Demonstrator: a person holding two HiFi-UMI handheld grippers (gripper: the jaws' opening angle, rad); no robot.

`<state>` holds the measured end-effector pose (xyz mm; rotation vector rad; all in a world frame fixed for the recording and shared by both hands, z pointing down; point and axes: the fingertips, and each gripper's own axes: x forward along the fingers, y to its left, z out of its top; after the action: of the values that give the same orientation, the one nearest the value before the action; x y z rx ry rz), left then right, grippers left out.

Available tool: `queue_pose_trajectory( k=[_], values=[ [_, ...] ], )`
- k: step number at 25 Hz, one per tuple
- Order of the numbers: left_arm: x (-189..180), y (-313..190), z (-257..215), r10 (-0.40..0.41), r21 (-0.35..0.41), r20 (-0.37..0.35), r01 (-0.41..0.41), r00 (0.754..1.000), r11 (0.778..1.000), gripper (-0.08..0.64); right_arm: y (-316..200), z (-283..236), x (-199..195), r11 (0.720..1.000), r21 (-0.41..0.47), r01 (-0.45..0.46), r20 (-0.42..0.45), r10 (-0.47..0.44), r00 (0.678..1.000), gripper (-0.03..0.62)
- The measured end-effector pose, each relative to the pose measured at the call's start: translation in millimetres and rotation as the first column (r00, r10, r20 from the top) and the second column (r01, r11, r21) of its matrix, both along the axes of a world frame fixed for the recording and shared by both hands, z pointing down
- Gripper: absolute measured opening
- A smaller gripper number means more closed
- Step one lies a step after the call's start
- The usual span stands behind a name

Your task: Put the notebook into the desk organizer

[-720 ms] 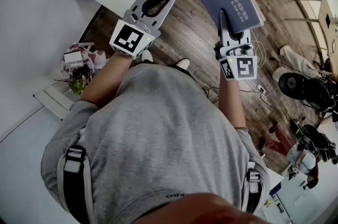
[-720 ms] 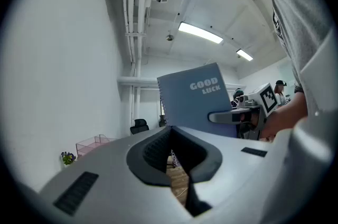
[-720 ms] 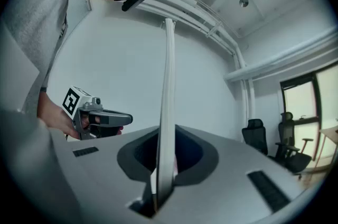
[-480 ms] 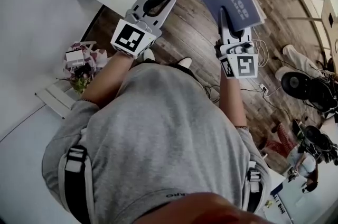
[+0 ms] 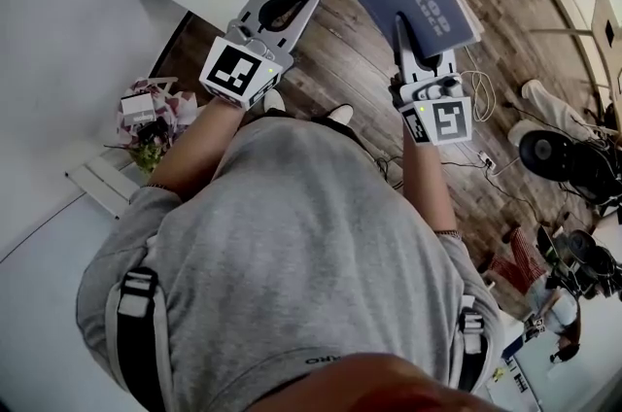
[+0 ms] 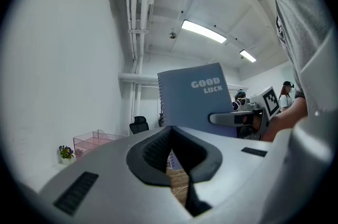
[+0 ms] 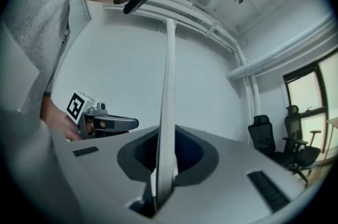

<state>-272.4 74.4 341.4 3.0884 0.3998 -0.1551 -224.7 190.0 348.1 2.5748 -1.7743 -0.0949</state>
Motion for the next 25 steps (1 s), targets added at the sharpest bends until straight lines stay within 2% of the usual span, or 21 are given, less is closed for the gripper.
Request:
queue_pose_trajectory(
  k=[5,17,25],
  values=[
    [3,8,-4,0.002,0.007,-0.014,-0.001,1.000,1.000,0.020,12,11,4,1.000,-0.031,-0.005,-0.006,0.005,1.000,0.038],
    [26,52,-6,-0.011,0.029,0.004,0.011,1.000,1.000,0.020,52,7,29,1.000,-0.009,0.012,0.012,-0.012,1.000,0.038],
    [43,88,-6,-0.041,0.036,-0.001,0.041,0.999,0.999,0.020,83,8,42,0.998,-0.004,0.061,0.012,-0.061,0.998,0.038]
  ],
)
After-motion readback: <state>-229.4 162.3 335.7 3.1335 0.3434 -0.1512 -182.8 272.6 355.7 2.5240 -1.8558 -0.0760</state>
